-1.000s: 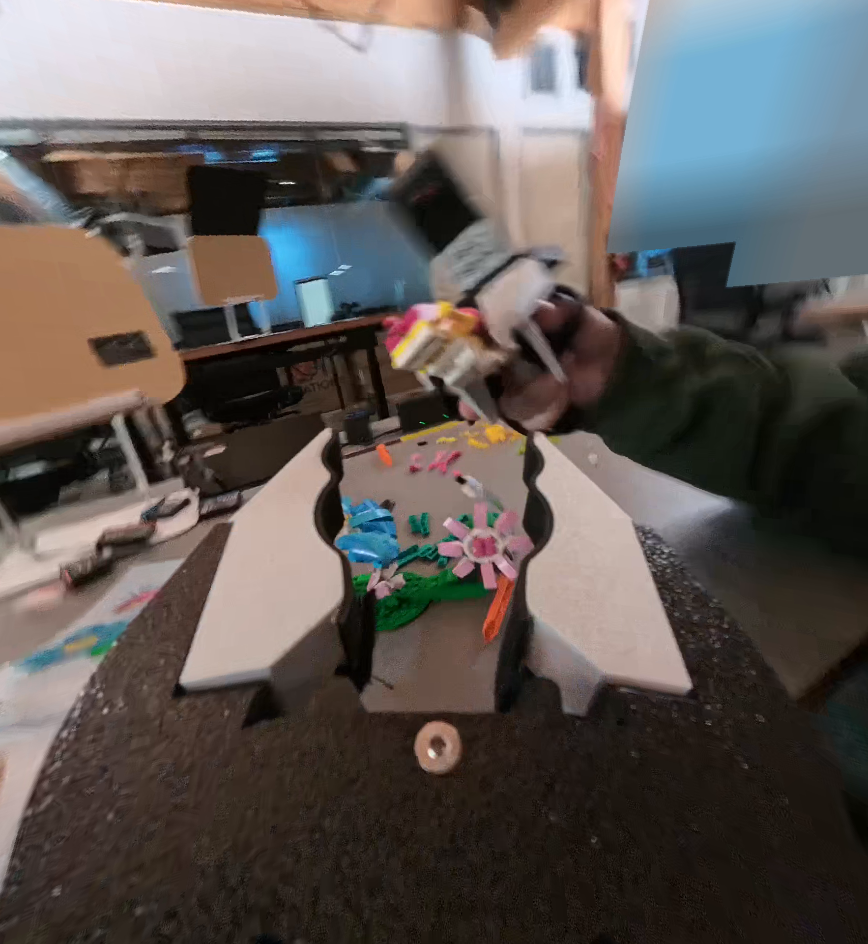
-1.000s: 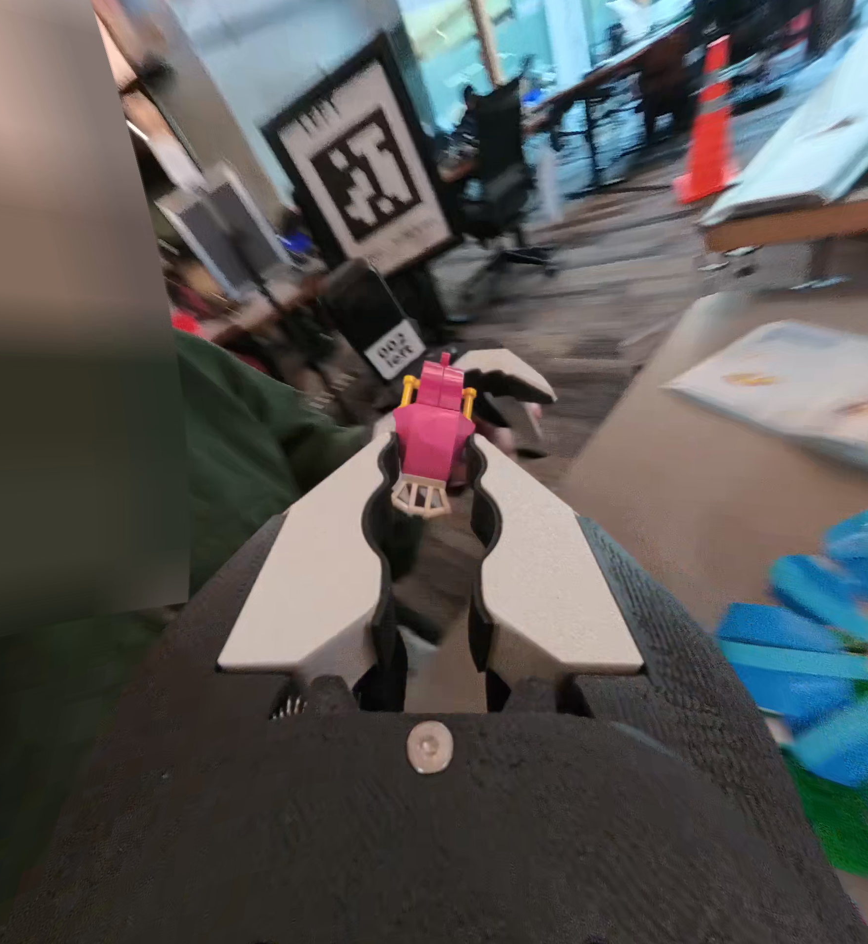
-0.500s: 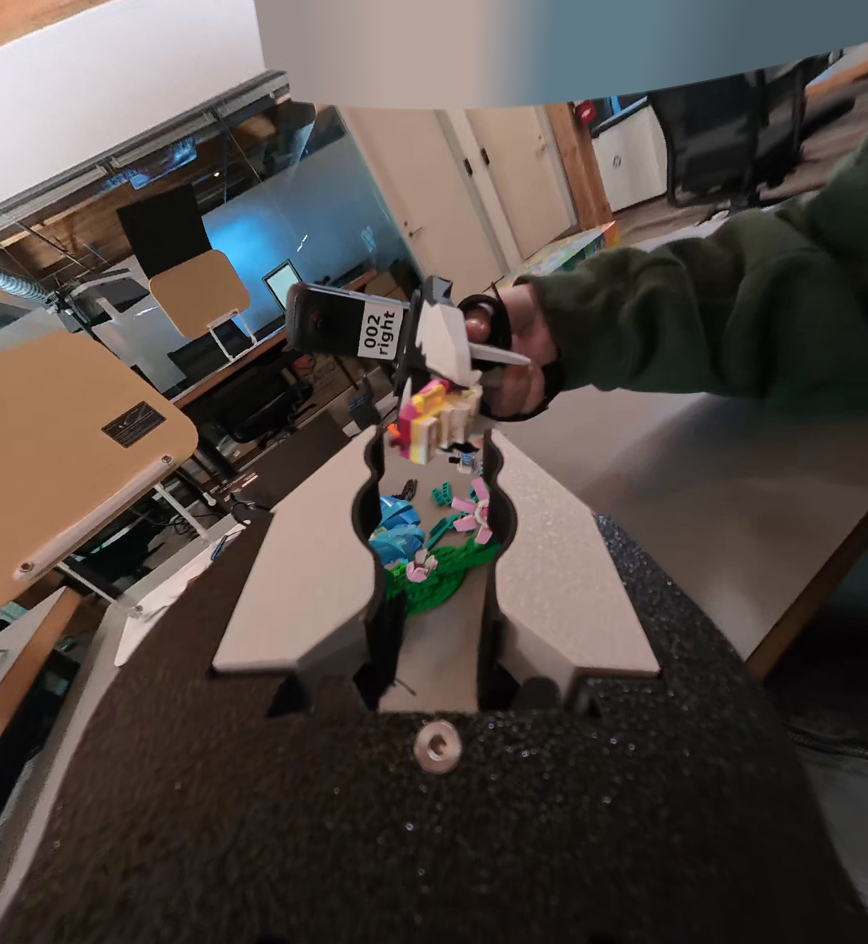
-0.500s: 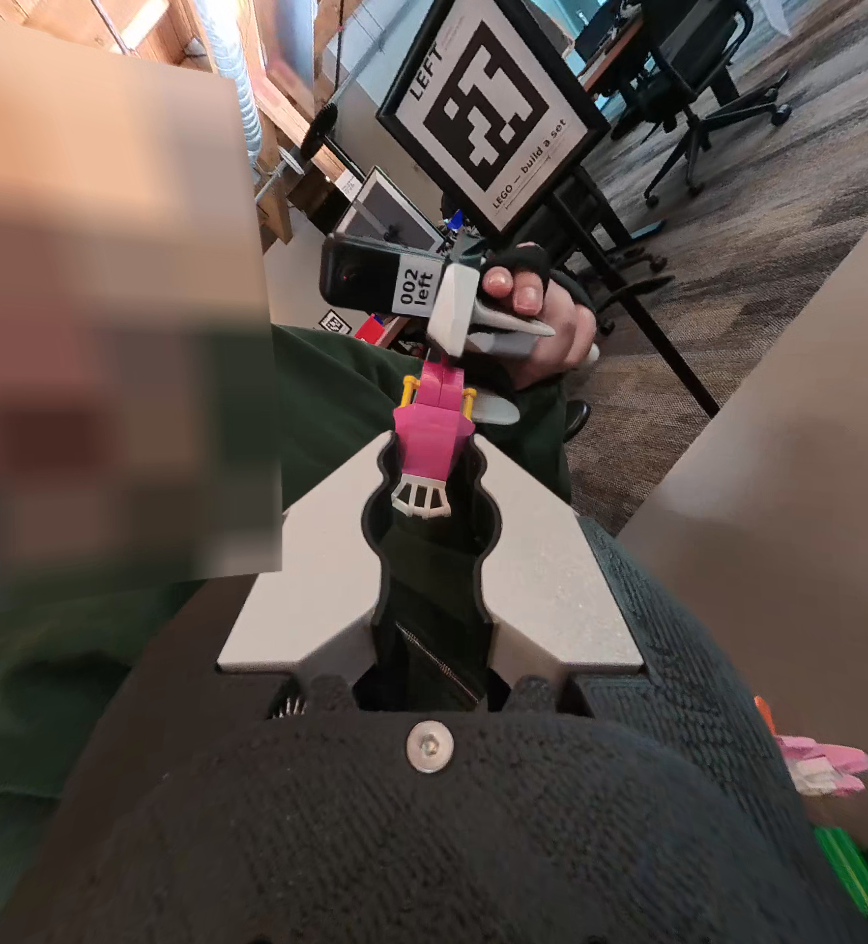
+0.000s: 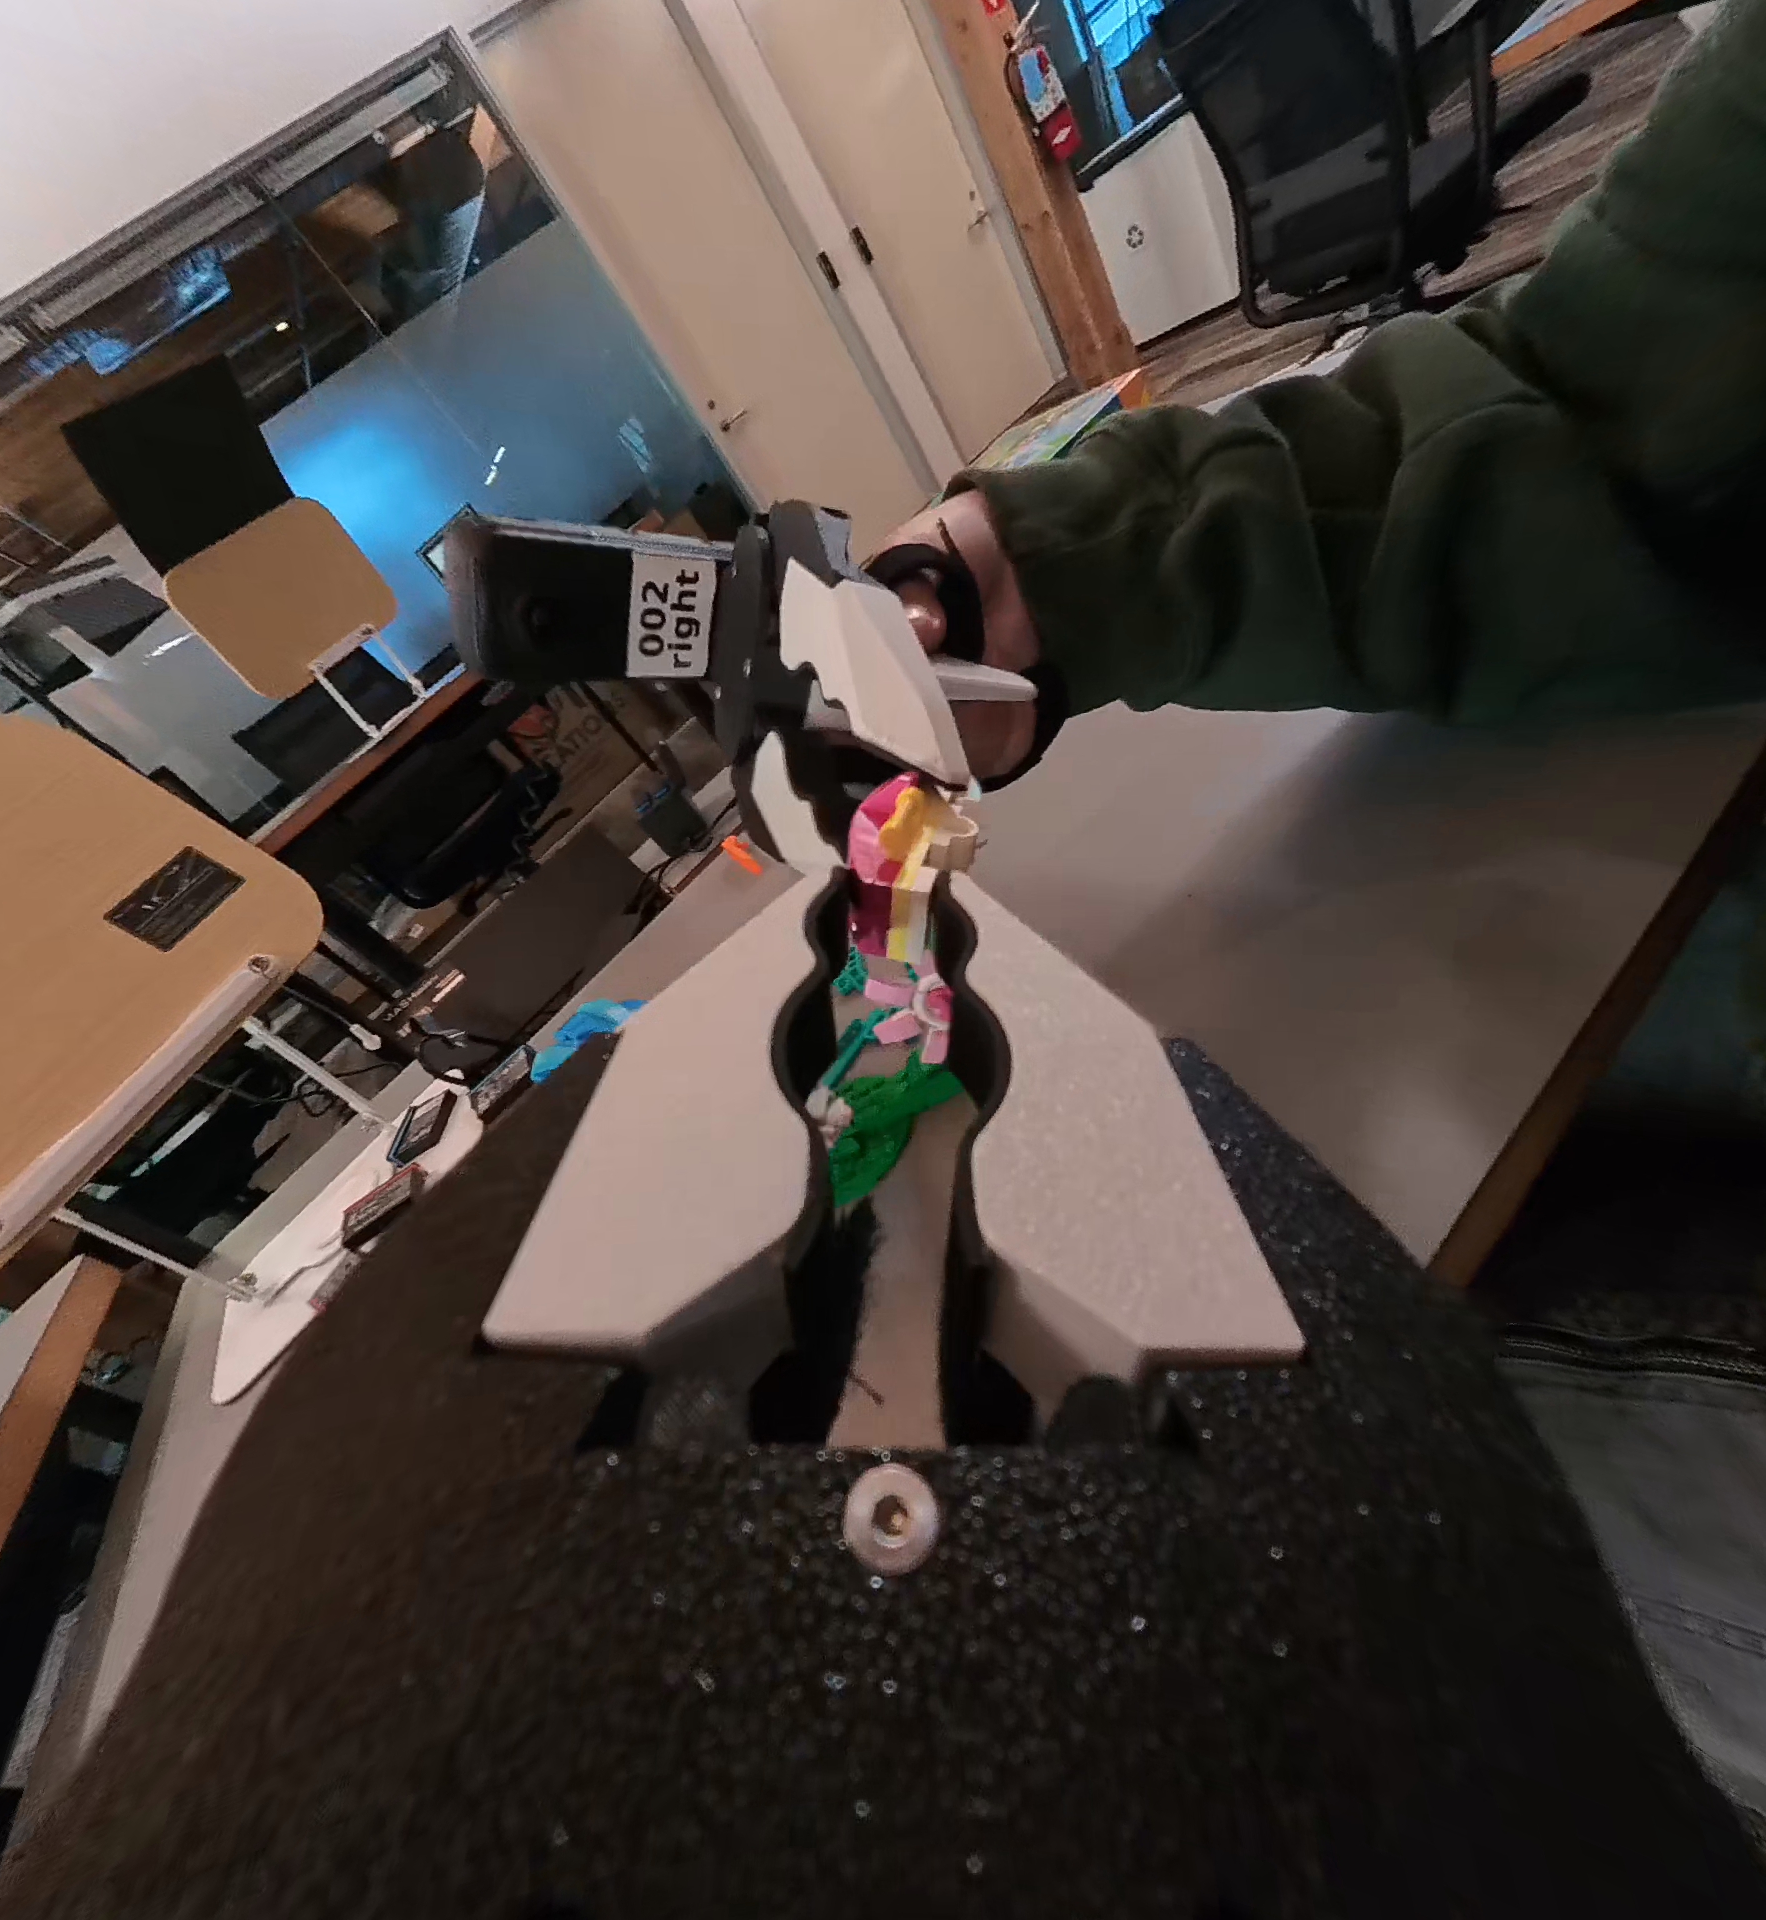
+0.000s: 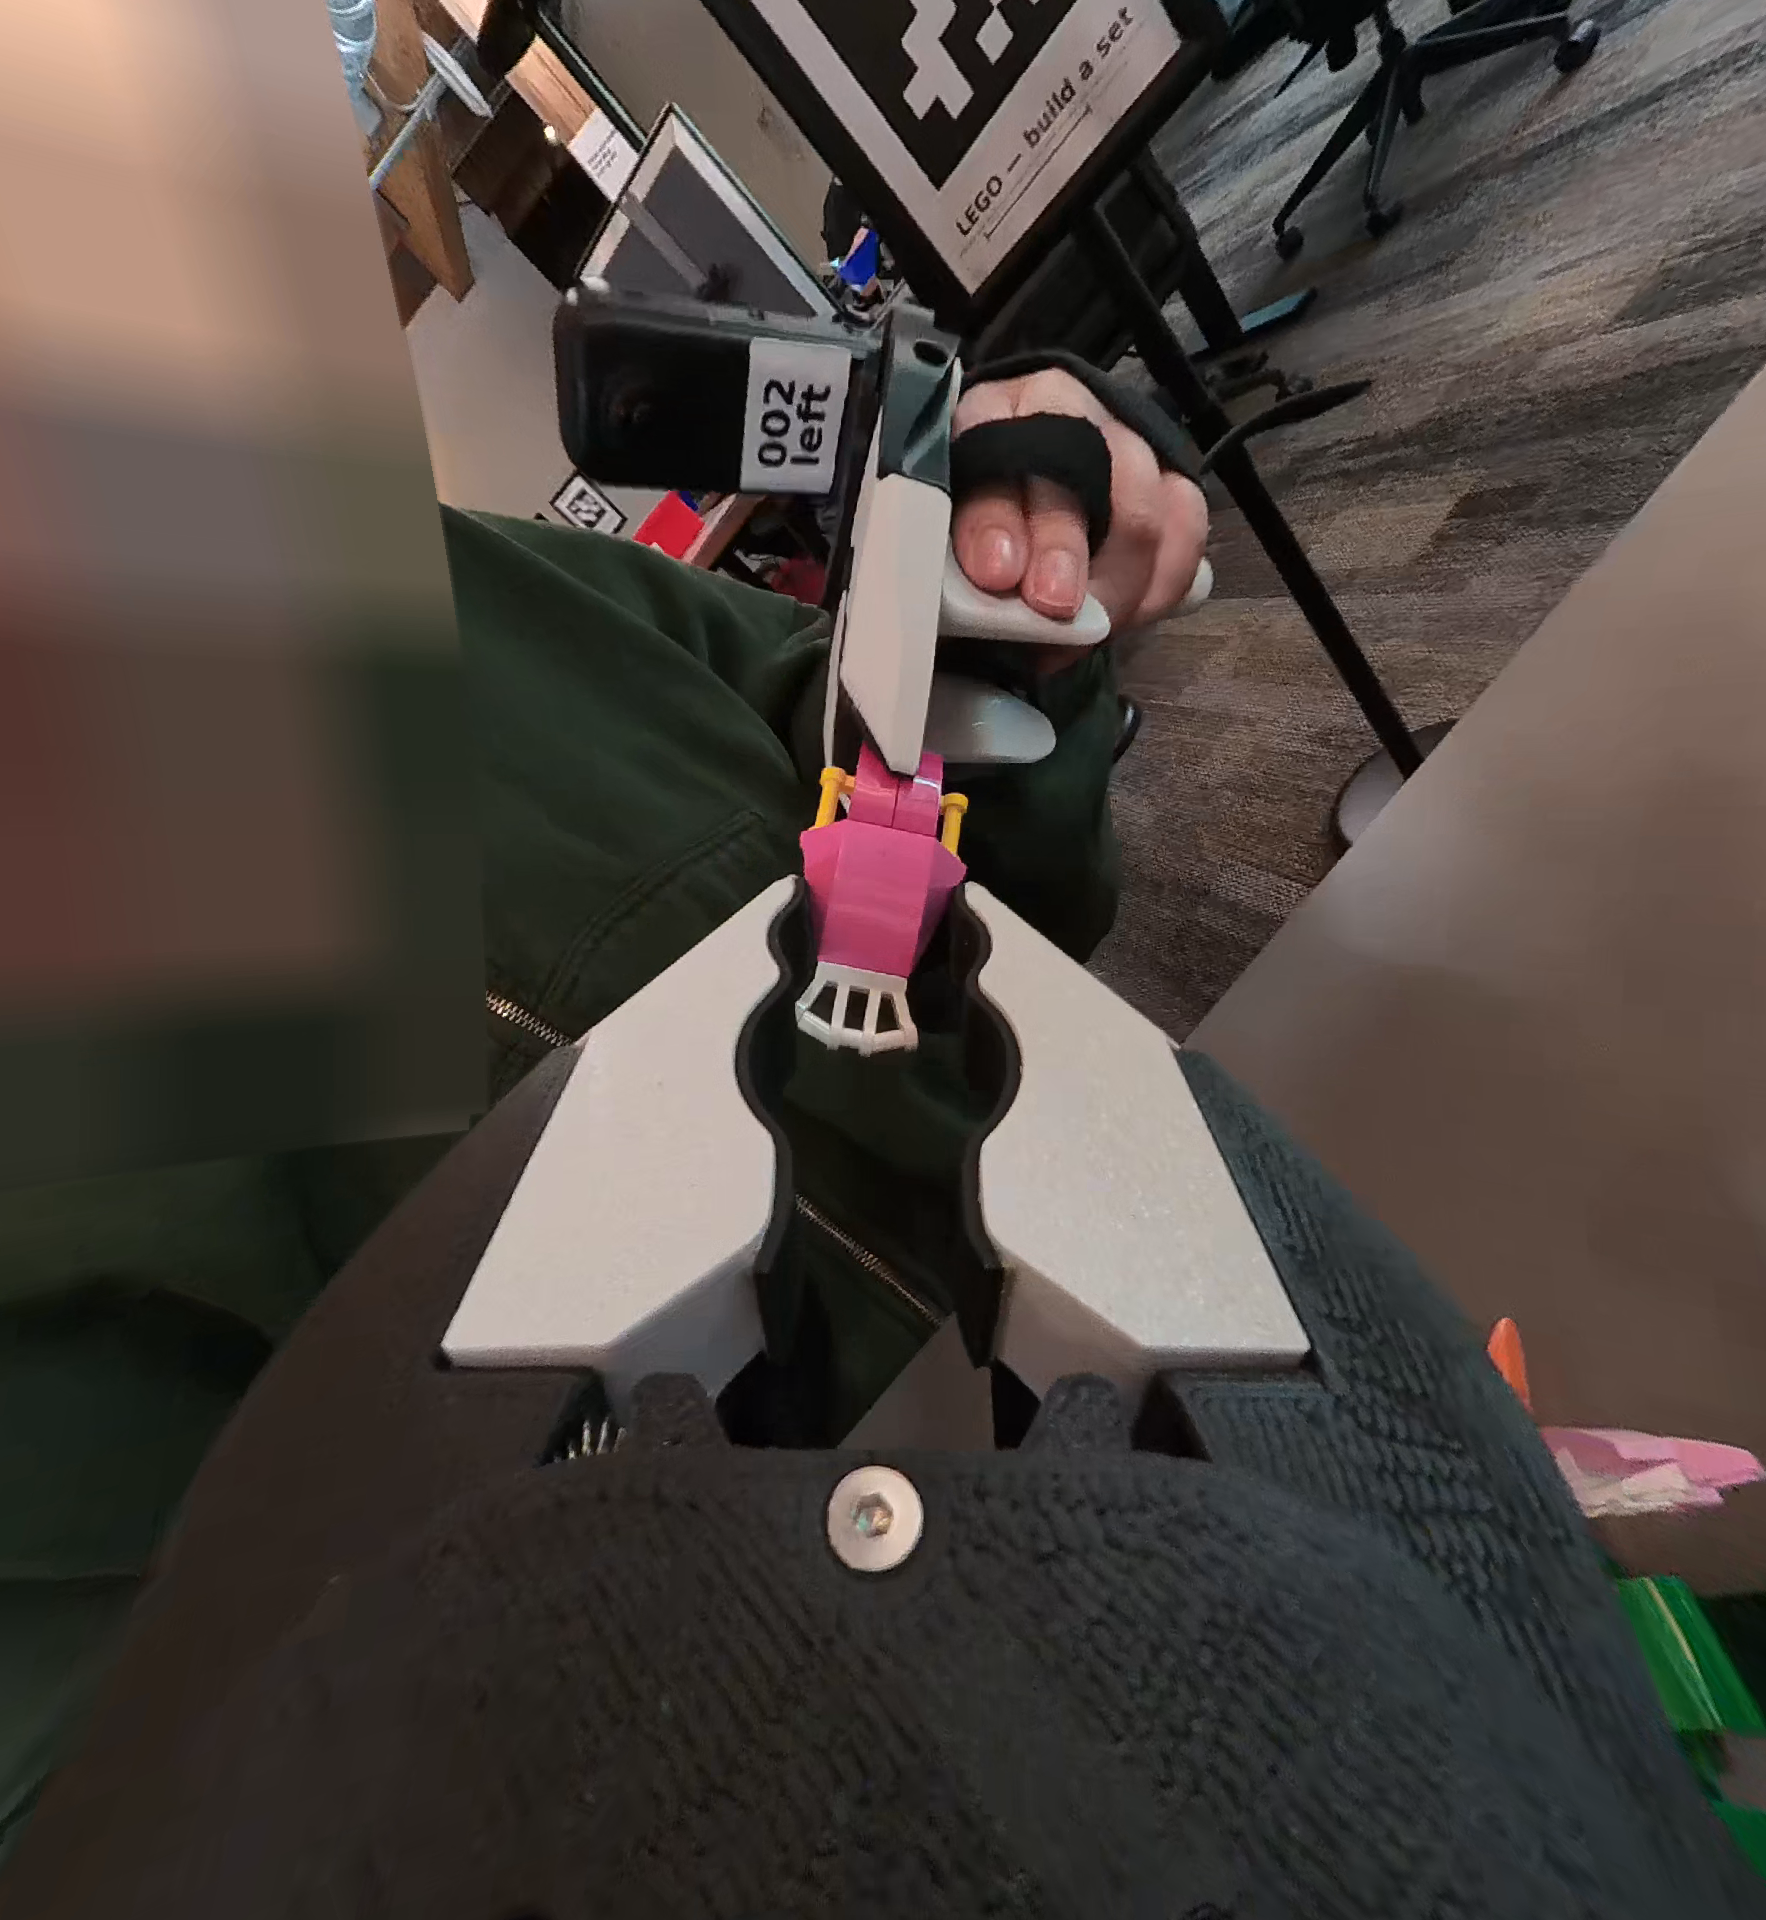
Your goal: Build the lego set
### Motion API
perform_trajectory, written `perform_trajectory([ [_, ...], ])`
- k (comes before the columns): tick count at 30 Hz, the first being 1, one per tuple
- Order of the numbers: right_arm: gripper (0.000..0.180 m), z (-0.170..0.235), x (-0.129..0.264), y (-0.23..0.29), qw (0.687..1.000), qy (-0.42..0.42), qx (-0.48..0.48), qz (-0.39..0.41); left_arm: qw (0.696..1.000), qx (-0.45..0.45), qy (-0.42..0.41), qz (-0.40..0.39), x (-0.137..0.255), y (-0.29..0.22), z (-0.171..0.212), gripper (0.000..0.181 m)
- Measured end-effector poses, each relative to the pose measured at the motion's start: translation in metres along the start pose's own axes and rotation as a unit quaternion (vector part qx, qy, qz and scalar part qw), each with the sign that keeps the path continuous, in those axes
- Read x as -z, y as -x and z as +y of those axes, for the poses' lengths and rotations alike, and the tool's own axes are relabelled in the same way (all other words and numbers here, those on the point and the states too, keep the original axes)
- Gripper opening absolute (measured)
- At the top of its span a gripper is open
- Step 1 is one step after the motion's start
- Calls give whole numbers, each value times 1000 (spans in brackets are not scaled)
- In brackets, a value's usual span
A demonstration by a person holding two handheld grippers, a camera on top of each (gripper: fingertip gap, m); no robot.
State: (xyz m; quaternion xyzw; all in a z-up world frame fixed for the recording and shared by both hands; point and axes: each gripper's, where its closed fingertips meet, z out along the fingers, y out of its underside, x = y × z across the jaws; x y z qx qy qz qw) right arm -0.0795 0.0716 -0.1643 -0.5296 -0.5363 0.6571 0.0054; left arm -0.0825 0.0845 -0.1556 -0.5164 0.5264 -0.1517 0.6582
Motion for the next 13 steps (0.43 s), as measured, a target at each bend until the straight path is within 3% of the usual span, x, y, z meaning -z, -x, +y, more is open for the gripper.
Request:
perform_trajectory([
  [1, 25, -1, 1, -1, 1000, -2, 3, 6, 1000, -3, 2, -6, 0, 2, 1, 14],
  [7, 26, -22, 30, -3, 994, -60, 45, 83, 997, -7, -5, -81, 7, 25, 4, 14],
  [13, 26, -54, 84, 6, 957, -159, 131, 204, 988, -4, 19, -152, 11, 46, 20, 14],
])
